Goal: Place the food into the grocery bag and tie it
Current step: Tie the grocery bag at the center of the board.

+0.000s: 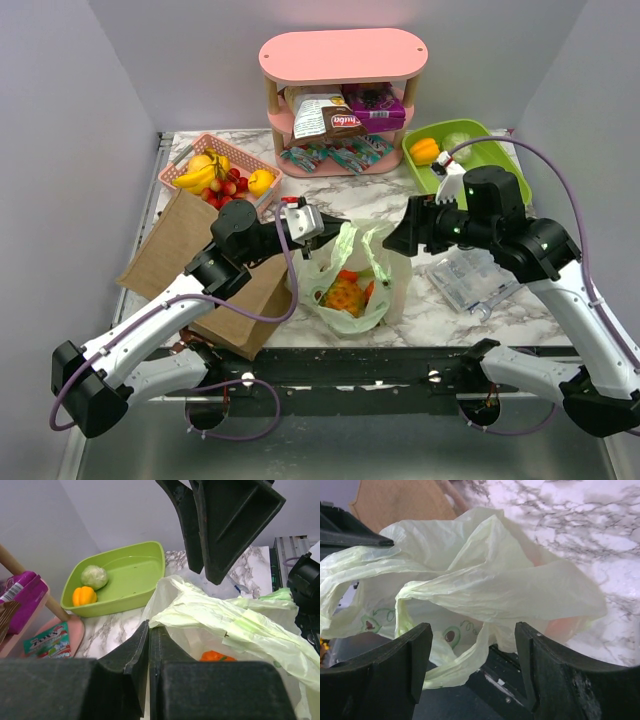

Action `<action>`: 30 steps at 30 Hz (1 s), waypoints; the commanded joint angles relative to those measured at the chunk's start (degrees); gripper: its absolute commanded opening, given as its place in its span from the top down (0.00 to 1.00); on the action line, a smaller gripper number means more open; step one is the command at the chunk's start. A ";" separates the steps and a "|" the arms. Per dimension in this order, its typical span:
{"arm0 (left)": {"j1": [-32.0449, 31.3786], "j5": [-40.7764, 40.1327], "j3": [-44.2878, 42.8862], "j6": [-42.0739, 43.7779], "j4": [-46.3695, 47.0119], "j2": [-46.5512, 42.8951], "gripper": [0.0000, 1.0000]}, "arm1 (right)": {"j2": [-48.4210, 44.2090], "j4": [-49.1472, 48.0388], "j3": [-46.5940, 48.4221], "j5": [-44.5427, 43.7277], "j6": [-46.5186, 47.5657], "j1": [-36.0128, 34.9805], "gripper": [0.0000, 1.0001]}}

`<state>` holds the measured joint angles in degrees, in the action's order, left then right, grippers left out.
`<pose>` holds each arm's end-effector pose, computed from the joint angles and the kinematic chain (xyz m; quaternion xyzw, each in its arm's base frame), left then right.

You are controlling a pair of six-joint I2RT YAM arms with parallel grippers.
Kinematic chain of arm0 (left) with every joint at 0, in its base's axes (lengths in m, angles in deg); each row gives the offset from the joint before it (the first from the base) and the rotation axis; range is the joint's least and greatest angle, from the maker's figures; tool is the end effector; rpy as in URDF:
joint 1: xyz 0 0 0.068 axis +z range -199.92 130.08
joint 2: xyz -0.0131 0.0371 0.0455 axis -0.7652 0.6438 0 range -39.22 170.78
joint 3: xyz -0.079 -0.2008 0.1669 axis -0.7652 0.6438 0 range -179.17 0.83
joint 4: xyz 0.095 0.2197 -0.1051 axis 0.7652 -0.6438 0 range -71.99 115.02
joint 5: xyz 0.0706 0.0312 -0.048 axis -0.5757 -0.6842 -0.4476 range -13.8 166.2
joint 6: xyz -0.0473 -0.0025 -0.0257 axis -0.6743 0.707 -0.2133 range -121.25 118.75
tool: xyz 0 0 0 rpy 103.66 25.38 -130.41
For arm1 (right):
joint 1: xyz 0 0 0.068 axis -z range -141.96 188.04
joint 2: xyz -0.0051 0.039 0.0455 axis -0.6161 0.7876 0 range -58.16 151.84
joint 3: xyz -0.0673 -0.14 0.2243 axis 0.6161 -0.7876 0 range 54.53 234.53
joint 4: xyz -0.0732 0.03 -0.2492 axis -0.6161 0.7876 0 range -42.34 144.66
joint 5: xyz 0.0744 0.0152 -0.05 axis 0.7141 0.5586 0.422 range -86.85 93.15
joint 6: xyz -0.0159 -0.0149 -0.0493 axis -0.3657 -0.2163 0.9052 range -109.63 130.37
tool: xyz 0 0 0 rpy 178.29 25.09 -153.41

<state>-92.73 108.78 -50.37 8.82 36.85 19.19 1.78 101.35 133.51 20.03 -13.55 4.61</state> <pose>0.1599 -0.1744 0.3756 0.4744 0.4909 -0.3813 0.6233 0.1519 0.1125 0.4172 -0.1405 0.8674 0.3345 0.3406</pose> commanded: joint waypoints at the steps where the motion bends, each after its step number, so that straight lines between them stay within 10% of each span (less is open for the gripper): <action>1: 0.44 1.75 -1.24 -2.11 3.38 -0.66 0.93 | -0.10 -0.04 1.57 -7.47 1.92 -0.32 0.25; 15: 0.49 0.58 -0.04 -3.54 4.51 -1.90 0.96 | 5.01 -7.82 -0.15 0.87 5.74 -0.30 0.25; 24: 0.50 0.06 0.08 -4.70 5.72 -1.90 0.96 | 4.53 -9.91 -3.06 4.17 6.05 -0.33 0.85; 30: 0.53 -3.26 -0.13 -6.05 6.27 -1.79 0.98 | 2.56 -7.56 -3.31 7.82 5.95 -0.32 0.97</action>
<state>-92.36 108.23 -50.37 4.38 40.52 18.25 6.57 93.57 130.52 23.25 -8.02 4.61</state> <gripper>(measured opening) 0.034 0.065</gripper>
